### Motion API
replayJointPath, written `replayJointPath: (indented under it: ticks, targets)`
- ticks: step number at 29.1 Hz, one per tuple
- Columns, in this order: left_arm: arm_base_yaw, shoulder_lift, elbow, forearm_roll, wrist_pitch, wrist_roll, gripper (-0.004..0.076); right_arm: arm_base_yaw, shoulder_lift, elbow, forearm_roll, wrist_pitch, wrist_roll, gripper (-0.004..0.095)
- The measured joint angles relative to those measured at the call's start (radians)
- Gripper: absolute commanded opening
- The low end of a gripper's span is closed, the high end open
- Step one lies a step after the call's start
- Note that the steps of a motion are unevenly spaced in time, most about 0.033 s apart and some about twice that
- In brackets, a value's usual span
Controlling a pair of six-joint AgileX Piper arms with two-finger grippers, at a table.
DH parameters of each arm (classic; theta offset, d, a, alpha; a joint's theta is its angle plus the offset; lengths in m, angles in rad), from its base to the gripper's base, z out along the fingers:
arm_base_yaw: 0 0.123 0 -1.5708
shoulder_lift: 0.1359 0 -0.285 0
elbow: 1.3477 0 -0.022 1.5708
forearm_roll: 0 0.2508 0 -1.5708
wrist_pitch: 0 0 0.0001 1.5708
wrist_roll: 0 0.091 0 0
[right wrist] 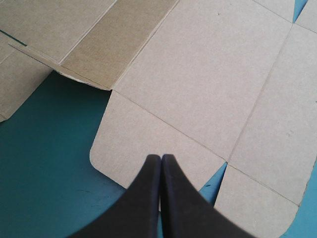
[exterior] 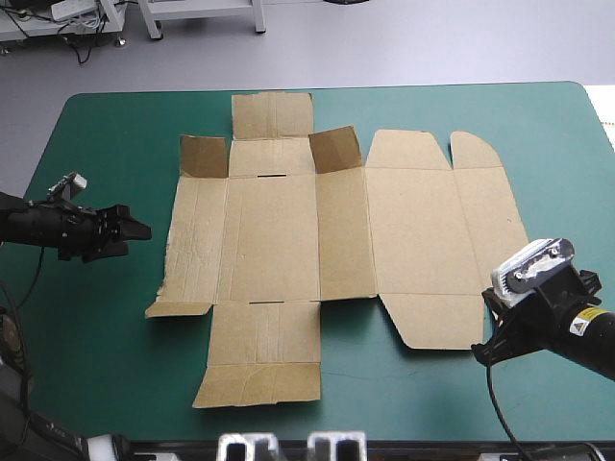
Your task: Fold the box
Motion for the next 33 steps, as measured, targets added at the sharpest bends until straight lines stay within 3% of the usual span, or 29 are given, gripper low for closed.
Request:
replayJointPath:
  ticks: [11,33]
  targets:
    - [-0.086,0.149,-0.001,0.006,-0.009,0.048,0.0476,0.0,0.0,0.0,0.005,-0.02,0.0,-0.0025]
    - [-0.19,0.178,0.097,-0.224,0.003,0.188,0.0474,0.0,0.0,0.0,0.047,-0.021,0.0,-0.0024]
